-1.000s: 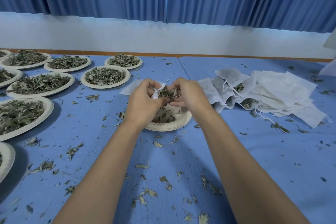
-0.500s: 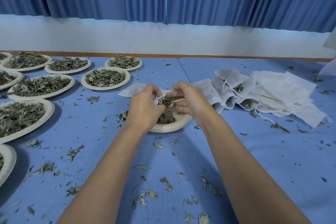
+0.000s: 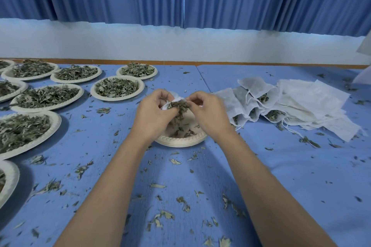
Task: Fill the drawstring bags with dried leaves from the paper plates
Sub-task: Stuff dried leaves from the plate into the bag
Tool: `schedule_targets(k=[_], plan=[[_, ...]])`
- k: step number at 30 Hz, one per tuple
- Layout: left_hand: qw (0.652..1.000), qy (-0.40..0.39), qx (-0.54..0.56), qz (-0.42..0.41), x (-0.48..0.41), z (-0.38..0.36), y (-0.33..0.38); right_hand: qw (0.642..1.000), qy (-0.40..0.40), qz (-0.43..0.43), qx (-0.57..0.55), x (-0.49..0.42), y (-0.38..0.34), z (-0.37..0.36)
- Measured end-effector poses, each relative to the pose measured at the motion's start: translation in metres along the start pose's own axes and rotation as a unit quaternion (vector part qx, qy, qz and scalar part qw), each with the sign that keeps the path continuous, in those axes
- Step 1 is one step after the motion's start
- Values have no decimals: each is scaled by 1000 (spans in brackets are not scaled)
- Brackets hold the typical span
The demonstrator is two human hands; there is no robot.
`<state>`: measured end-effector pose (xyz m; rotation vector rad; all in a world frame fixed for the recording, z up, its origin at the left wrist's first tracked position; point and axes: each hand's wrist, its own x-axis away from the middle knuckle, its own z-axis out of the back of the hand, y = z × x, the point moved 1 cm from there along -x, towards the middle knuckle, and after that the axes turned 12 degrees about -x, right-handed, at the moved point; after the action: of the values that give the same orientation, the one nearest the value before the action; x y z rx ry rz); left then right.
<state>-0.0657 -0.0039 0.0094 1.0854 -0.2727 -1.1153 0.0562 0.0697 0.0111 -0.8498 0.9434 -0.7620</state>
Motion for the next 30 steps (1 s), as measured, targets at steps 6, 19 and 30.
schedule_targets(k=[6, 19, 30], plan=[[994, 95, 22, 42, -3, -1, -2, 995, -27, 56, 74, 3, -10, -6], [978, 177, -112, 9, 1, -2, -9, 994, -109, 8, 19, 10, -15, -4], [995, -66, 50, 50, -4, 6, -3, 963, -4, -143, -230, 4, -7, -6]])
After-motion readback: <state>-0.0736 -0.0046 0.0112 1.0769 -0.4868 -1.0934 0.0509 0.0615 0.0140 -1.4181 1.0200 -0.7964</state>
